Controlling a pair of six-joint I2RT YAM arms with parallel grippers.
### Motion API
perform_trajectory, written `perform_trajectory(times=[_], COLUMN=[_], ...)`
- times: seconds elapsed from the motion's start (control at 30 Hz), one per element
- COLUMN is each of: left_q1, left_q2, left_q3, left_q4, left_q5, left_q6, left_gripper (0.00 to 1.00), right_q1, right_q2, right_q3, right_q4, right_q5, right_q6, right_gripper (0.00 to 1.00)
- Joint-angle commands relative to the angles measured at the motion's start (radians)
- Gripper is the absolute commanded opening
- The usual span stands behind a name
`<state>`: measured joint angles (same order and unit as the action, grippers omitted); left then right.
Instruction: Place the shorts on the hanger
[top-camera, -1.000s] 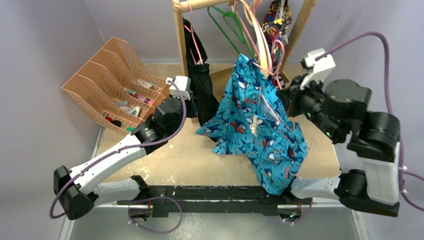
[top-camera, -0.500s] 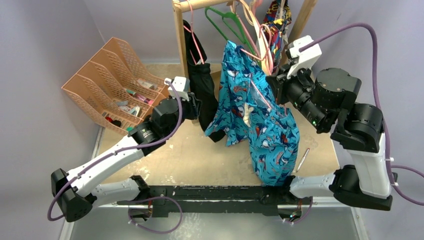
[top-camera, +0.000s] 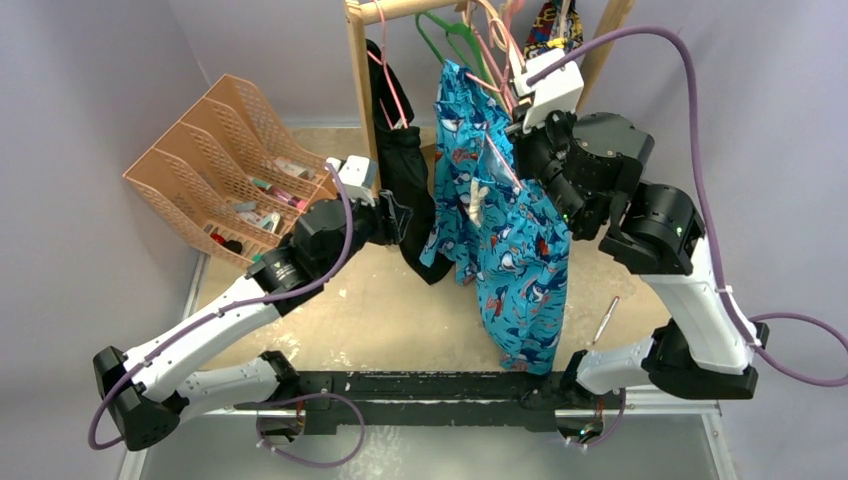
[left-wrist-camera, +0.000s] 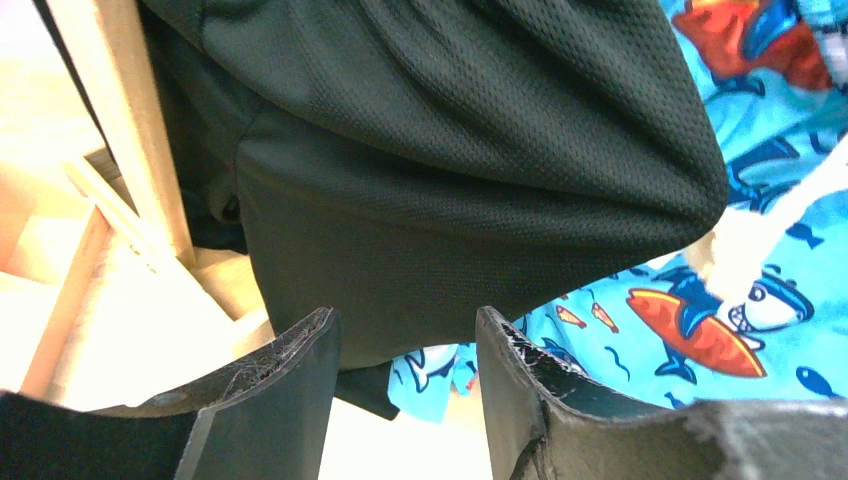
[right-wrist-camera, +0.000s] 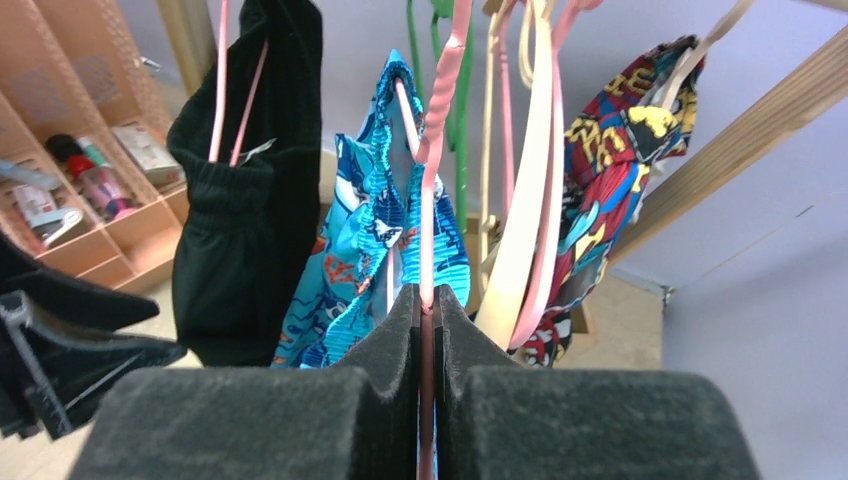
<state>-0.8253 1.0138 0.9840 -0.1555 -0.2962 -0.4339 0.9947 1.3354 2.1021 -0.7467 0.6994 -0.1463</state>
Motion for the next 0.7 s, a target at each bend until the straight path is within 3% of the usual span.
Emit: perform_trajectory(times=[0.0,0.67], left_q1=[0.003,0.003], left_q2=[0.018,0.027], left_q3=[0.044,0.028], left_q4=[0.031,0.031], left_q5=[0.074,0.055], left_q6=[0.019,0.057], left_gripper=[0.52,0.54], right_q1=[0.003,0.003], right_q2=[-0.003,0.076], right_q3=[0.04,0.04], right_q4=[0.205,0.446], right_q5=[0.097,0.162], right_q6=[-0.117,-0.249], right_gripper=[0.0,0.0])
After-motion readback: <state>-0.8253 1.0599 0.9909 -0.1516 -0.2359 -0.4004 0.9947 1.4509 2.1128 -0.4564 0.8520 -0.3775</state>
